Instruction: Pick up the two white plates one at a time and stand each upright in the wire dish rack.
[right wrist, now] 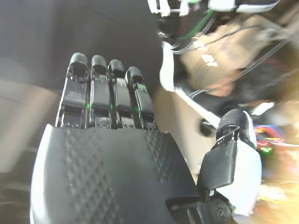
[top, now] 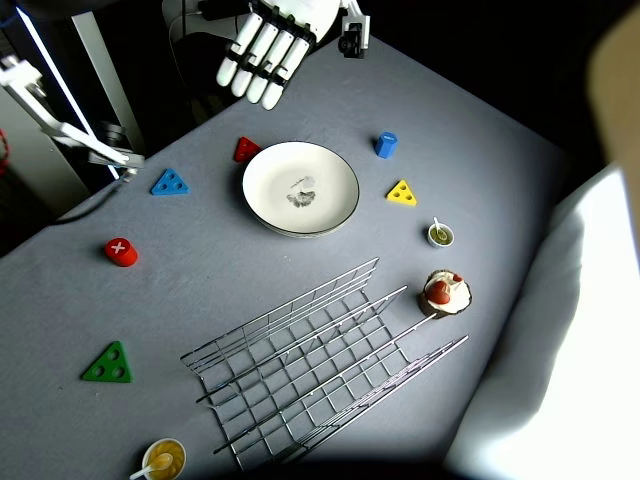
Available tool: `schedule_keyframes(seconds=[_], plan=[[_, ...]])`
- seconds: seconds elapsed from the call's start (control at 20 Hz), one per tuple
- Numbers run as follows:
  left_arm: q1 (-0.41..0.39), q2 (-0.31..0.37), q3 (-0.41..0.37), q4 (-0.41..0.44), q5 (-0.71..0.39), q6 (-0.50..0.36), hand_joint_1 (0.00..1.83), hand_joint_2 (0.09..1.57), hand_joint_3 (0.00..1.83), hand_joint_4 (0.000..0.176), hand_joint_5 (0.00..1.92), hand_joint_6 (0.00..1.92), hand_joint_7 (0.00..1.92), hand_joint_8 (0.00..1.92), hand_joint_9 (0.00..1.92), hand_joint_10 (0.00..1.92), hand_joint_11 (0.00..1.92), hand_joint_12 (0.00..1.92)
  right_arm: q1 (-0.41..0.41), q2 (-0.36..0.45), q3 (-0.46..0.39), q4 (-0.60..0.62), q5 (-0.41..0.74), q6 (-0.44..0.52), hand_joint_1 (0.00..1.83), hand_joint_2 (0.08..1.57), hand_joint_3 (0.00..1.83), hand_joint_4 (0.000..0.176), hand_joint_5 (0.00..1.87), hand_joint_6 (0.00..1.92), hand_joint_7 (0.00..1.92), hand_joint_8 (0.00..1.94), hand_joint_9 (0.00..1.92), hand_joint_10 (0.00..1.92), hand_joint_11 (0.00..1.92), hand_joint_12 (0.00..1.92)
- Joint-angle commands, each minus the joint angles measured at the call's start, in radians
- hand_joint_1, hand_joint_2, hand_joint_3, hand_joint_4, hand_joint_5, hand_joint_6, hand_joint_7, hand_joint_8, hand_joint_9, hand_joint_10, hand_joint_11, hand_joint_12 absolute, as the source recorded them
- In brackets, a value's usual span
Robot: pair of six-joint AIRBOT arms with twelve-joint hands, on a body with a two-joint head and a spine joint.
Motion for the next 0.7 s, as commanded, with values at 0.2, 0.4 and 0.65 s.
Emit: schedule_keyframes(seconds=[0.2,0.4,0.65], plan=[[-0.013,0.010,0.014,-0.028,-0.043,-0.002,0.09,0.84,0.01,0.000,0.13,0.01,0.15,0.01,0.12,0.01,0.13,0.01,-0.023,-0.013,0.048,0.073,0.077,0.005,0.00,0.88,0.00,0.000,0.17,0.01,0.19,0.01,0.17,0.01,0.14,0.03],[-0.021,-0.025,0.054,-0.029,-0.003,-0.002,0.07,0.86,0.01,0.000,0.14,0.01,0.16,0.01,0.15,0.01,0.15,0.02,-0.043,-0.042,0.071,0.068,0.084,-0.069,0.00,0.88,0.00,0.000,0.15,0.00,0.16,0.00,0.16,0.00,0.13,0.02],[0.010,-0.086,0.128,-0.017,0.027,-0.002,0.09,0.87,0.00,0.000,0.14,0.00,0.16,0.01,0.15,0.01,0.17,0.02,-0.066,-0.103,0.133,0.081,0.032,-0.104,0.02,0.91,0.01,0.000,0.15,0.00,0.18,0.00,0.17,0.00,0.13,0.02]])
